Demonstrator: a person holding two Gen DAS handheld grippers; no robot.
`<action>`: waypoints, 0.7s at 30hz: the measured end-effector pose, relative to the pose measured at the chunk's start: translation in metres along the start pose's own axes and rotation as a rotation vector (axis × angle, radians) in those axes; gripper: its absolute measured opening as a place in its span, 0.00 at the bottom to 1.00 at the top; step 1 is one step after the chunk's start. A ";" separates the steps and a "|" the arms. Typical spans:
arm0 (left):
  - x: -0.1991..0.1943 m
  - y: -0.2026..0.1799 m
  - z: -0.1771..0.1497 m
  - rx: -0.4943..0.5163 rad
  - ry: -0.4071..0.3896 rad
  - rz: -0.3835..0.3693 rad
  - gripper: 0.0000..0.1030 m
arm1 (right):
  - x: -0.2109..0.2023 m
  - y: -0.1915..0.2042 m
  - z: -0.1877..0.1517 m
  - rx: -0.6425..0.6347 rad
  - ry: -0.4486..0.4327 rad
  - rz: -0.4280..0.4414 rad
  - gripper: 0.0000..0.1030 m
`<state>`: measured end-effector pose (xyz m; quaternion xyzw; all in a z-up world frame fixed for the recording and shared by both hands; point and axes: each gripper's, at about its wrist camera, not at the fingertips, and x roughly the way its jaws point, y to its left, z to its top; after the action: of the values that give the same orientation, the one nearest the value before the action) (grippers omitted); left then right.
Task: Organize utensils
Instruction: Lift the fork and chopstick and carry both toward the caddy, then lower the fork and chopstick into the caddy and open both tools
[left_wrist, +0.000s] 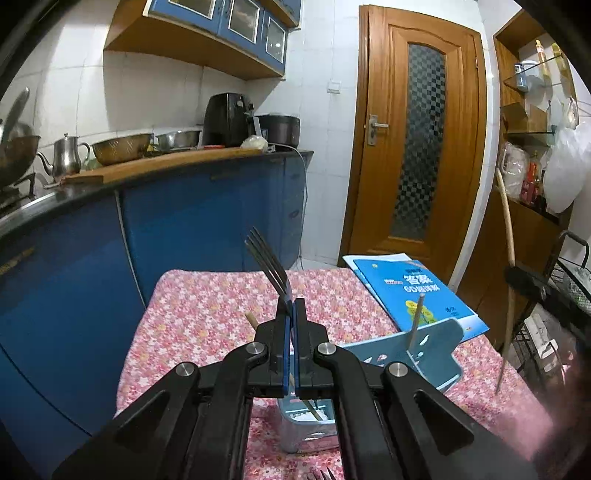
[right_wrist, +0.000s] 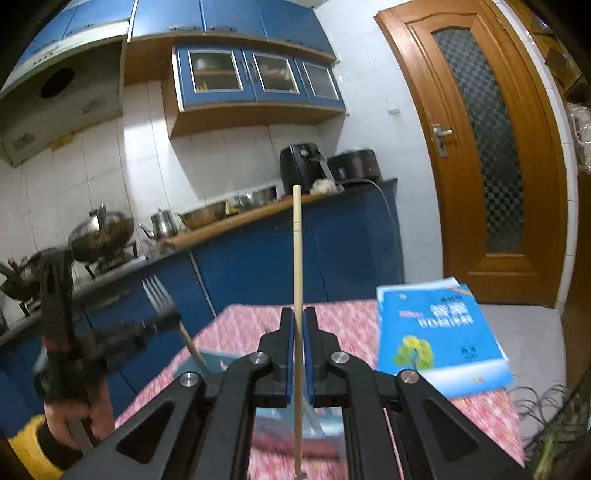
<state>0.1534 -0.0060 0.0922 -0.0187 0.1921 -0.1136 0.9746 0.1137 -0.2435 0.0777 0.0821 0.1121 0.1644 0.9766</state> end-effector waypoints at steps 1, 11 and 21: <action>0.002 0.001 -0.002 -0.002 0.002 -0.002 0.00 | 0.007 0.000 0.001 0.001 -0.016 0.005 0.06; 0.027 0.008 -0.021 -0.016 0.047 -0.039 0.00 | 0.053 0.001 -0.021 -0.076 -0.046 -0.025 0.06; 0.029 0.002 -0.029 0.006 0.061 -0.064 0.00 | 0.065 -0.008 -0.040 -0.062 0.044 0.004 0.07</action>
<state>0.1694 -0.0101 0.0548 -0.0183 0.2205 -0.1461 0.9642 0.1661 -0.2240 0.0249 0.0483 0.1280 0.1714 0.9756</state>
